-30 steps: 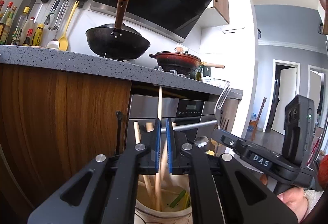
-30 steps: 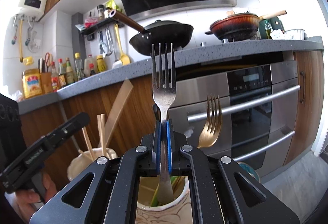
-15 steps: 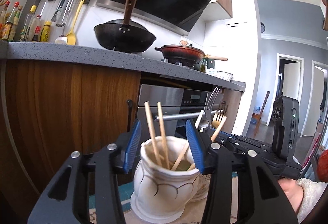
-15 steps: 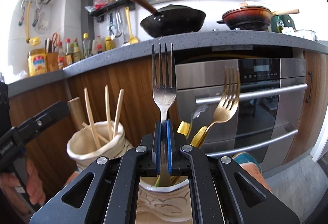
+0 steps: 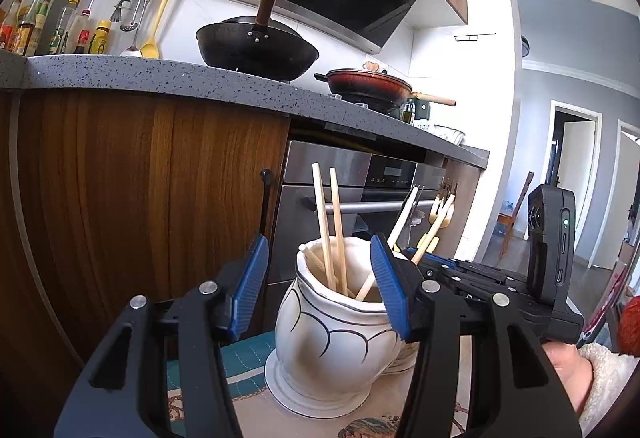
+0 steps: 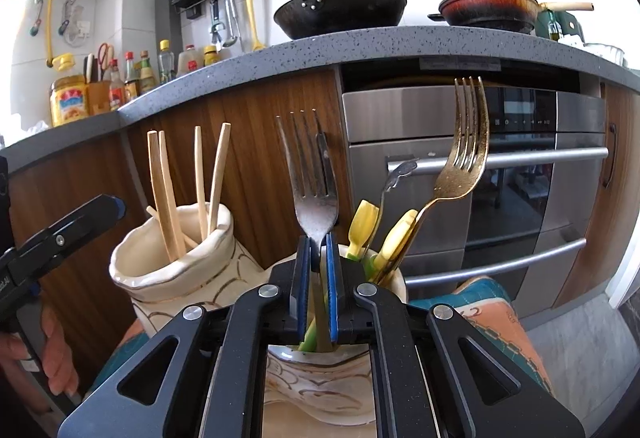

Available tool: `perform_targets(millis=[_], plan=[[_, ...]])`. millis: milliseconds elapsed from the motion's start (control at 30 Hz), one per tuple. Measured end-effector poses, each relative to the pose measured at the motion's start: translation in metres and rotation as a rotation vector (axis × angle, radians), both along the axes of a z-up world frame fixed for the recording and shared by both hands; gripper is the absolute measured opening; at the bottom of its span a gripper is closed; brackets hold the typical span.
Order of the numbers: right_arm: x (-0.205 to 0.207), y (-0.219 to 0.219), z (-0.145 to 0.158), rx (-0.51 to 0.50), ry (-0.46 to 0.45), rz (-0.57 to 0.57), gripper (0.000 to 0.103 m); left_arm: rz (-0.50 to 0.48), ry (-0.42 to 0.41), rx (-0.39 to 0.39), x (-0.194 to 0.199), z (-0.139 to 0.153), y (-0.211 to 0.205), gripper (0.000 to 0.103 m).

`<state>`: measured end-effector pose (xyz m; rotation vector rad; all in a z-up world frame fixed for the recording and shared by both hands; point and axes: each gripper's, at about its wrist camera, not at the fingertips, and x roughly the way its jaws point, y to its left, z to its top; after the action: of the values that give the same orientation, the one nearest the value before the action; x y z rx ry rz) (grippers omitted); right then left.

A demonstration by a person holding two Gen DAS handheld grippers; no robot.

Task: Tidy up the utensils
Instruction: 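Lower the silver fork into the small pot while the left gripper releases chopstick into large pot, then withdraw both open grippers from the holder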

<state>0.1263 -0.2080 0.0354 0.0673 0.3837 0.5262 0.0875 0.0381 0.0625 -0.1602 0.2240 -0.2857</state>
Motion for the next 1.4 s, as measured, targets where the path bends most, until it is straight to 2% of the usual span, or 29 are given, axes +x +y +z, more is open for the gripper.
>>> perform_targets(millis=[133,367,567,667,800,933,1100,1233,1400], plan=[[-0.003,-0.003,0.003,0.018,-0.014,0.006,0.019,0.001,0.003,0.005,0.001,0.0,-0.001,0.054],[-0.028,-0.021,0.012,0.039,-0.055,-0.039,0.019,0.019,0.0,-0.005,-0.01,-0.002,0.005,0.054],[-0.062,-0.032,0.006,0.007,-0.056,-0.053,0.019,0.028,0.061,-0.005,-0.028,-0.018,0.006,0.055],[-0.079,-0.033,-0.005,-0.048,-0.059,-0.071,0.029,0.027,0.105,0.007,-0.04,-0.026,0.0,0.061],[-0.096,-0.037,-0.014,-0.099,-0.08,-0.093,0.044,0.031,0.116,0.034,-0.059,-0.032,-0.01,0.076],[-0.107,-0.046,-0.015,-0.089,-0.105,-0.112,0.069,0.054,0.093,0.061,-0.078,-0.034,-0.016,0.091],[-0.116,-0.05,-0.015,-0.098,-0.154,-0.129,0.08,0.089,0.065,0.108,-0.095,-0.038,-0.022,0.097],[-0.12,-0.049,-0.017,-0.113,-0.19,-0.127,0.088,0.104,0.051,0.162,-0.098,-0.042,-0.03,0.097],[-0.115,-0.055,-0.018,-0.094,-0.168,-0.133,0.095,0.093,0.052,0.175,-0.098,-0.043,-0.032,0.097]])
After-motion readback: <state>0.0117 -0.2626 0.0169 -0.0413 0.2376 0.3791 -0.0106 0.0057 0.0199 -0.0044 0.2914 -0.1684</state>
